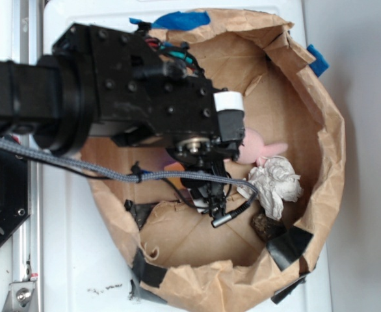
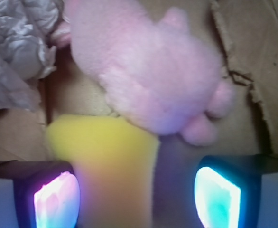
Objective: Grab the green sponge.
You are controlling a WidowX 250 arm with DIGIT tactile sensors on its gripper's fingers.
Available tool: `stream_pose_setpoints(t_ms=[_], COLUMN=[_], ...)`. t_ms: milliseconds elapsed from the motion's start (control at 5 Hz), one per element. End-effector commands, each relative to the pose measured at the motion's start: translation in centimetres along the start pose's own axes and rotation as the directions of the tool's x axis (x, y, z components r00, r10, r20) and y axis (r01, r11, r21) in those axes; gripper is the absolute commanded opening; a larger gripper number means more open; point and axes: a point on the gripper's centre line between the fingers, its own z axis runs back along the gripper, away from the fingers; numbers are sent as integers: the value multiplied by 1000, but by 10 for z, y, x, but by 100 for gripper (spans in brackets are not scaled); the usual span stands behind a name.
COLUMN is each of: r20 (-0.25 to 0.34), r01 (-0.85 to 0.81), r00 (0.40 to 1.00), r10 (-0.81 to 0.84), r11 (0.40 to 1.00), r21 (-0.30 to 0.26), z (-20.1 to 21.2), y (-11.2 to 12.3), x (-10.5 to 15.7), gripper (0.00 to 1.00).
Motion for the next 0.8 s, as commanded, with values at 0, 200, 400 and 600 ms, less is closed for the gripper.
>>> stream_pose_setpoints(t_ms=[0, 200, 400, 600], r20=[48, 39, 33, 12], r01=[45, 48, 48, 46], r00=[998, 998, 998, 999], r10=[-44, -48, -49, -47], r11=[999, 999, 999, 999], r21=[-26, -1, 16, 26], z=[9, -3, -12, -19], y=[-16, -20, -21, -19], x=[-4, -6, -7, -6], gripper=[100, 100, 100, 100])
